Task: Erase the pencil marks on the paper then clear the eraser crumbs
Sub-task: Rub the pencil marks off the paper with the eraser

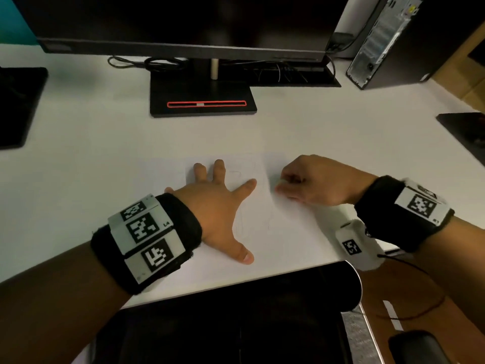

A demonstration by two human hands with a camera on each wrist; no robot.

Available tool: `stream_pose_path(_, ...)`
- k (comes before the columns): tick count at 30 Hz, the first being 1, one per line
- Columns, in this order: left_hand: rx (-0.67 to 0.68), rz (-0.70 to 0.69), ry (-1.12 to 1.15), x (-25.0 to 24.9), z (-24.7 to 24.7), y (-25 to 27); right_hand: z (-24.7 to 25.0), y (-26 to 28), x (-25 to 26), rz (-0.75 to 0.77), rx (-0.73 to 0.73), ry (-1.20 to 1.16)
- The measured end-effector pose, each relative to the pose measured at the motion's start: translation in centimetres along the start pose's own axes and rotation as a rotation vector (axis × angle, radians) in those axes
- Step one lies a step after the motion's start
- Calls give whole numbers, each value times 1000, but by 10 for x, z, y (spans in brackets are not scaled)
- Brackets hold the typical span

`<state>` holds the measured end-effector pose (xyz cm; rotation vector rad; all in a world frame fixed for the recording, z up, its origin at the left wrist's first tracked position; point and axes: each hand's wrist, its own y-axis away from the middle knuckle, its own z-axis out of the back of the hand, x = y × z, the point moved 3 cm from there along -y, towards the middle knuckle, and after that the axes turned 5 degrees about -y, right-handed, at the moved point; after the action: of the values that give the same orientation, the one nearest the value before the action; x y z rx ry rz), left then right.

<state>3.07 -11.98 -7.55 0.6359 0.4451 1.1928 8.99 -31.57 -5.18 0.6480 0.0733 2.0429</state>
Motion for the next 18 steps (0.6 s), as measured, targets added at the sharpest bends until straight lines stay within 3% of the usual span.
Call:
stream_pose_path(4, 13, 7, -3, 0, 0, 1, -14, 2, 12, 79, 115, 14)
stream_pose_path(9, 25, 10, -5, -1, 1, 0, 0, -2, -2, -5, -16, -20)
stream_pose_path(13, 35, 15, -5, -1, 1, 0, -10, 2, 8, 63, 104, -11)
stream_pose_path(18, 36, 13, -7, -1, 1, 0, 4, -7, -3, -35, -28, -24)
